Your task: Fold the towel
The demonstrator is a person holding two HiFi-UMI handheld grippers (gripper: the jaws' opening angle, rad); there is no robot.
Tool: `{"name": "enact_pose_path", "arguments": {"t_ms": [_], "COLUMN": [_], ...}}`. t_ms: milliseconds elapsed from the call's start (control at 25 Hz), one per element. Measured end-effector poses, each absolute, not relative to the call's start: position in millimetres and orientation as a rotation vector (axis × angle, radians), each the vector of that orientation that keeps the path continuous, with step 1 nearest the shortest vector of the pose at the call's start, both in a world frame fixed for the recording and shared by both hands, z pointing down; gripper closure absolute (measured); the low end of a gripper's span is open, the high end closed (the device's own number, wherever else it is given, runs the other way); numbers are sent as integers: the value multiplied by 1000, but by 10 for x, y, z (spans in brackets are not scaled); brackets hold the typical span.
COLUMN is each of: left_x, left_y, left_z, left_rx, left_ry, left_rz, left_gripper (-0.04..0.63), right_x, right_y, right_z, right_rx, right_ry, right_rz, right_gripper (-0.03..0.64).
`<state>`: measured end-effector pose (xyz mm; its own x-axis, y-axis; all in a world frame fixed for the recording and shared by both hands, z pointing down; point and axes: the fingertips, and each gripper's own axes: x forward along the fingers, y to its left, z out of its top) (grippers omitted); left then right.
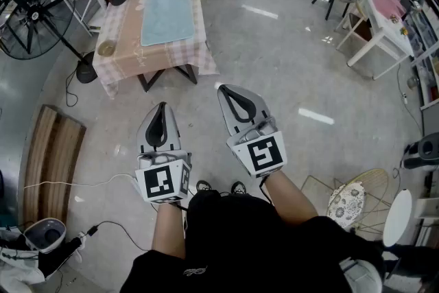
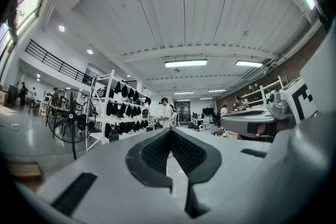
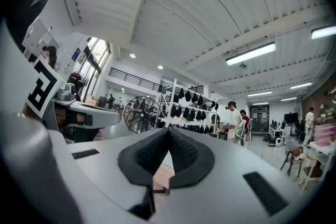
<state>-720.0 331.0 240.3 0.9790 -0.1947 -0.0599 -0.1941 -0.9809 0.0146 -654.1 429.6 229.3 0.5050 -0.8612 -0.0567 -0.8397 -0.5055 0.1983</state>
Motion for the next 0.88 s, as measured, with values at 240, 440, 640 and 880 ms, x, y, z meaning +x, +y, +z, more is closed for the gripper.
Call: {"name": "enact_pose_path", "arguments": {"t_ms": [240,440,640,880], "left_x": [-7197,-7199,-7150,-7197], "left_y": [3177,3153,3077,2754], "left_z": [2586,2701,2745,2808], "left_rx": [3081,3079,3015,3000], "left_ry": [-279,-179,-47,-61], "left_rz": [-44,-22,-26,-28], "left_gripper": [592,591,415,339], "right_x": [-6530,-6634,-6639,-6636], "right_y": [4147,4068,3967,3769], "right_z": [2492,2496,2527,2722], "right_rx": [2548,2527,2567,2527], "right_ry": [-1445,-1490,-1527,-1548], "right_rz": [-156,-186,-138,-23], "right_gripper": [615,615,524,380]}}
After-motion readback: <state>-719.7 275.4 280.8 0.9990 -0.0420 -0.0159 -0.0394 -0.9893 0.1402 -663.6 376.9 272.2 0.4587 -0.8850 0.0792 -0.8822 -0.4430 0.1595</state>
